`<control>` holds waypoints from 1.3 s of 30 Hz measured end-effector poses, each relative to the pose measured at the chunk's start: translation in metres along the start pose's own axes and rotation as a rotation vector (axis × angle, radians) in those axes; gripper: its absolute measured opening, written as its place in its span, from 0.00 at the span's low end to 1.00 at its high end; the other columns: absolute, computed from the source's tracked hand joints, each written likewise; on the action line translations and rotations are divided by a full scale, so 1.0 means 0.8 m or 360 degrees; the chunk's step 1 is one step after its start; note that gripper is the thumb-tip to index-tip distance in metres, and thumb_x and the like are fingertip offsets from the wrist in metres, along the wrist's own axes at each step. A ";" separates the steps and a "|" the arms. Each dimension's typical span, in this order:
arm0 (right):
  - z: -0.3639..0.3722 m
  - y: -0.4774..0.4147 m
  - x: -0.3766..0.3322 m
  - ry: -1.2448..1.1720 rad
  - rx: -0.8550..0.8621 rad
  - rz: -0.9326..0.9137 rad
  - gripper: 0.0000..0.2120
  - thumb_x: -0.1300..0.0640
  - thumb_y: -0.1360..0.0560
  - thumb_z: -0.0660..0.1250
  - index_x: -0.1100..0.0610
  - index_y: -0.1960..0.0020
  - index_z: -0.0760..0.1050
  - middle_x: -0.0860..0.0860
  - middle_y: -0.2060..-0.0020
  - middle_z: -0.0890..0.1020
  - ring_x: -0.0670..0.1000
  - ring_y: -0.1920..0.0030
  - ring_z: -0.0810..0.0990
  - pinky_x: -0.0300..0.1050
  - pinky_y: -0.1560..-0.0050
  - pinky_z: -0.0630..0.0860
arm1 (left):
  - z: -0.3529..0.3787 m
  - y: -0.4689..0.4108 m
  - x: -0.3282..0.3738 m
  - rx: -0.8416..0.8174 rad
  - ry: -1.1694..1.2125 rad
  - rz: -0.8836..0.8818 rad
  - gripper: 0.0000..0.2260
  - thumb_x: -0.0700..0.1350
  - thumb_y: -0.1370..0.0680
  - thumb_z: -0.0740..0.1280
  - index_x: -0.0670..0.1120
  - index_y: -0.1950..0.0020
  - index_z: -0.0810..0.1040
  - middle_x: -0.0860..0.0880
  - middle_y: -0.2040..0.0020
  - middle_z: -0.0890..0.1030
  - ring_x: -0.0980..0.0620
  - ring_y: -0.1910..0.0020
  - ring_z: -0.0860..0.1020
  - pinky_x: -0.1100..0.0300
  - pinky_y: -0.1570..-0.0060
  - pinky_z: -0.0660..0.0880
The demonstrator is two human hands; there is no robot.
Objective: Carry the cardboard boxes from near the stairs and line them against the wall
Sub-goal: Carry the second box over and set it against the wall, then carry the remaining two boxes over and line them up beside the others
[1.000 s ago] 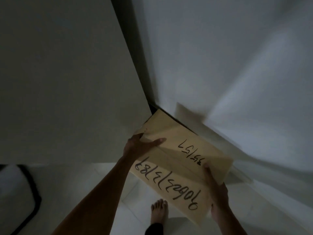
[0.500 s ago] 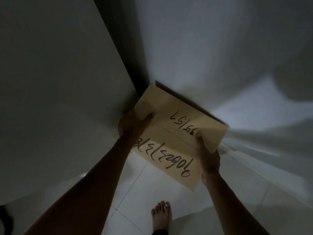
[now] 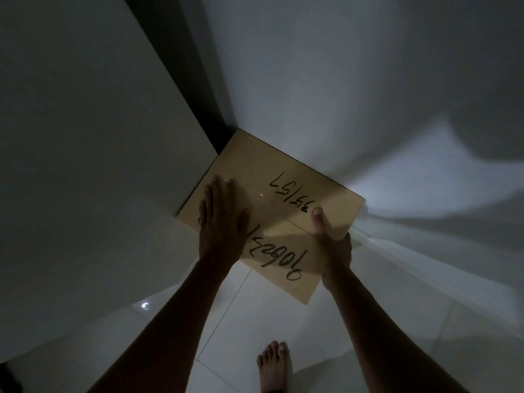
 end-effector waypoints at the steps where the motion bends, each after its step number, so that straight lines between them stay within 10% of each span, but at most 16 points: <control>1: 0.000 -0.001 0.000 0.0007 -0.0030 0.0020 0.38 0.33 0.29 0.73 0.50 0.26 0.70 0.55 0.41 0.85 0.59 0.44 0.85 0.65 0.41 0.82 | 0.000 0.000 0.002 -0.0009 -0.0021 0.0002 0.32 0.57 0.16 0.52 0.44 0.17 0.45 0.38 0.18 0.43 0.37 0.19 0.45 0.44 0.21 0.48; 10: -0.063 0.033 0.004 0.0266 -0.0050 -0.0025 0.51 0.32 0.27 0.70 0.56 0.16 0.53 0.59 0.22 0.71 0.60 0.24 0.72 0.55 0.27 0.70 | -0.020 0.015 0.019 -0.0251 -0.0085 -0.0090 0.36 0.58 0.17 0.53 0.44 0.18 0.40 0.38 0.18 0.40 0.36 0.19 0.43 0.42 0.20 0.45; 17: -0.203 0.107 0.029 0.0571 -0.0011 -0.0176 0.40 0.35 0.19 0.59 0.56 0.15 0.55 0.59 0.19 0.67 0.60 0.20 0.66 0.53 0.22 0.63 | -0.061 0.117 0.104 -0.0290 0.0016 0.0055 0.34 0.58 0.17 0.55 0.43 0.18 0.46 0.41 0.17 0.47 0.39 0.19 0.45 0.44 0.21 0.42; 39: -0.922 0.709 0.229 0.0640 0.0834 0.0080 0.38 0.34 0.18 0.54 0.56 0.16 0.58 0.61 0.20 0.67 0.62 0.19 0.62 0.58 0.19 0.56 | -0.220 0.792 0.701 -0.0919 -0.0382 0.1375 0.35 0.63 0.18 0.50 0.45 0.17 0.48 0.44 0.17 0.48 0.43 0.18 0.46 0.46 0.21 0.45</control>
Point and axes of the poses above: each hand's wrist, its own y-axis away from the middle knuckle, its own z-axis out of the palm, x = y × z, the point moved 8 cm from there along -y, towards the middle knuckle
